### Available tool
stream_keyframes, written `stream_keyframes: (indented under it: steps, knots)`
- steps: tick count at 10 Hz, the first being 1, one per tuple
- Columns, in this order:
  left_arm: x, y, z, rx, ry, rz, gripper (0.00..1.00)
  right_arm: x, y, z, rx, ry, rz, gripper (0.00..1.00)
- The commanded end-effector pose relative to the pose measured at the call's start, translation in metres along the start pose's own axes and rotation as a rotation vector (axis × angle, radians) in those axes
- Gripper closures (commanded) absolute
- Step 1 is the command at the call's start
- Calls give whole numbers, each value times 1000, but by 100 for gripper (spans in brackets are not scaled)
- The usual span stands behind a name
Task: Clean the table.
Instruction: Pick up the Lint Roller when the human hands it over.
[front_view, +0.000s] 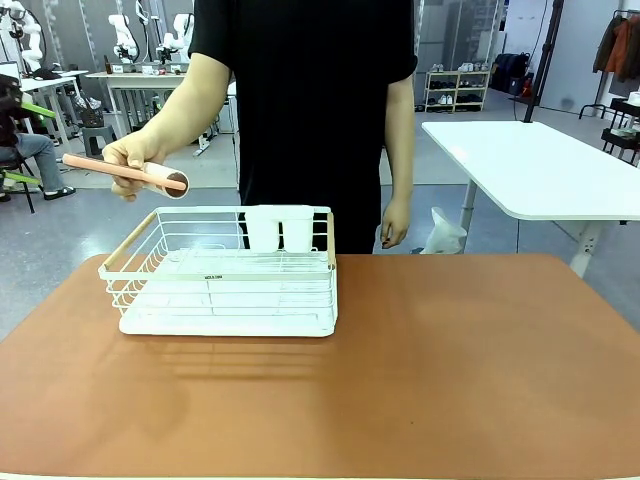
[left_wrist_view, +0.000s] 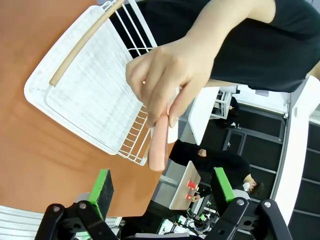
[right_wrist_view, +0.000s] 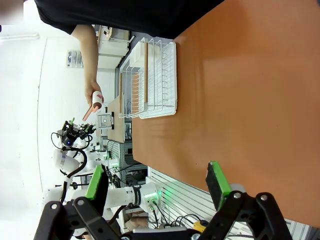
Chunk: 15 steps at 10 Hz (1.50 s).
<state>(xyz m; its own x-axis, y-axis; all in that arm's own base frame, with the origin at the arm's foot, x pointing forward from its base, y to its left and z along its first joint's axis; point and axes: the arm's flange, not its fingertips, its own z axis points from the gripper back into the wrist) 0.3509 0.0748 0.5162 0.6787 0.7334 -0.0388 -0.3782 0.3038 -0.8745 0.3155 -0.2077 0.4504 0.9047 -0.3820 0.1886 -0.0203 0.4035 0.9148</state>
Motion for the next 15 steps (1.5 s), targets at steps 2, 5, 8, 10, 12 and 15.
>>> stream_keyframes:
  steps: [2, 5, 8, 10, 12, 15]
  knots:
    - [-9, 11, -30, -13, -50, 31, 0, -1, 4, 1, 11, -7, 4, 0]
    - [-7, 13, -59, -43, -80, 37, 0, -1, 4, 1, 11, -7, 4, 0]
    - [-6, 16, -67, -47, -75, 47, 0, -1, 4, 1, 11, -7, 4, 0]
    - [-4, 18, -68, -39, -75, 46, 0, -1, 4, 1, 11, -7, 4, 0]
    - [-5, 18, -68, -40, -71, 42, 0, -1, 4, 1, 11, -7, 4, 0]
    - [-5, 18, -71, -42, -74, 41, 0, -1, 4, 1, 11, -7, 4, 0]
